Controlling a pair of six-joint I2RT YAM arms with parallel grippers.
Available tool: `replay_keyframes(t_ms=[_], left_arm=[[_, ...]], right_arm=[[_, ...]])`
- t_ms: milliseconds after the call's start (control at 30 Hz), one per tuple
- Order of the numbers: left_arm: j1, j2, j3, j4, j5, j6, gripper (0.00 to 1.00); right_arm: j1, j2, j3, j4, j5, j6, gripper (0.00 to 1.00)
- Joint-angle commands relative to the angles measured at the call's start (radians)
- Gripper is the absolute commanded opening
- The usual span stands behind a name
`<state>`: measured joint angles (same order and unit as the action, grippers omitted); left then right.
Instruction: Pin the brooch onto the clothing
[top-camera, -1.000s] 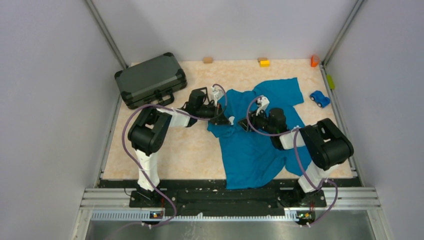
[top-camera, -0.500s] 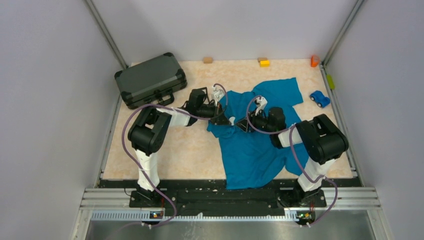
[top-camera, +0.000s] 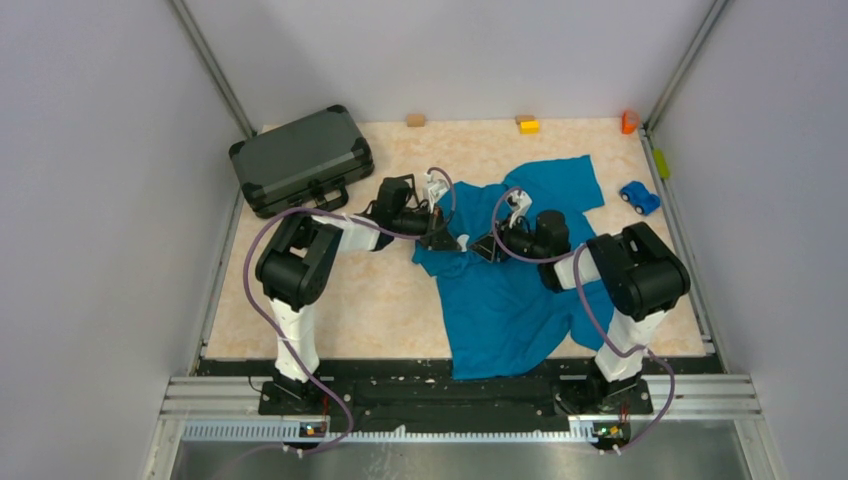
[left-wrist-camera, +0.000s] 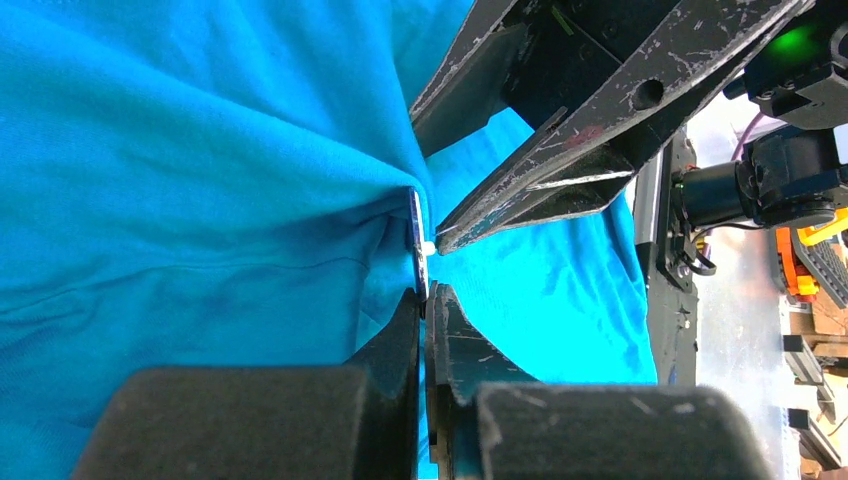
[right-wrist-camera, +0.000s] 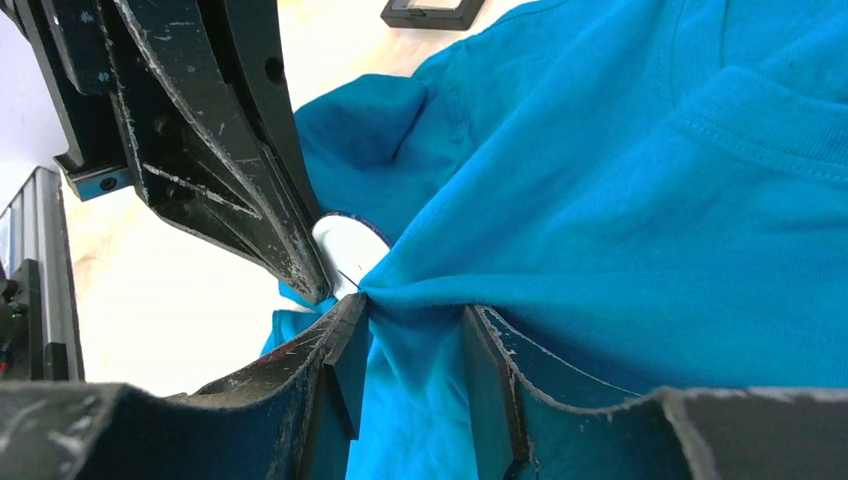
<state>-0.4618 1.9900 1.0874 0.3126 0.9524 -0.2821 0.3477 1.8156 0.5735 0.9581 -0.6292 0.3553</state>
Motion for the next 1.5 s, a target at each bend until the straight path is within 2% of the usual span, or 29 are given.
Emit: replay_keyframes(t_ms=[0,400,767,1467], left_arm=[[-0.004,0.007,0.037,0.013,0.082,0.035,0.0],[-0.018,0.012,0.071,-0.098,0.112,0.12,0.0],[-0.028,0.012,0.088,-0.136,0.157,0.148,0.0],[-0.052,0.009,0.136,-0.298,0.21,0.254,0.0]], right_arm=[[-0.016,0.018,0.05,0.055,-0.047,0.006,0.4],[-0.027,0.046,0.08,0.024,-0.094,0.011,0.4],[-0.048,0.066,0.093,0.017,-0.152,0.017,0.41],[-0.073,0.063,0.087,0.045,-0.214,0.035,0.49]])
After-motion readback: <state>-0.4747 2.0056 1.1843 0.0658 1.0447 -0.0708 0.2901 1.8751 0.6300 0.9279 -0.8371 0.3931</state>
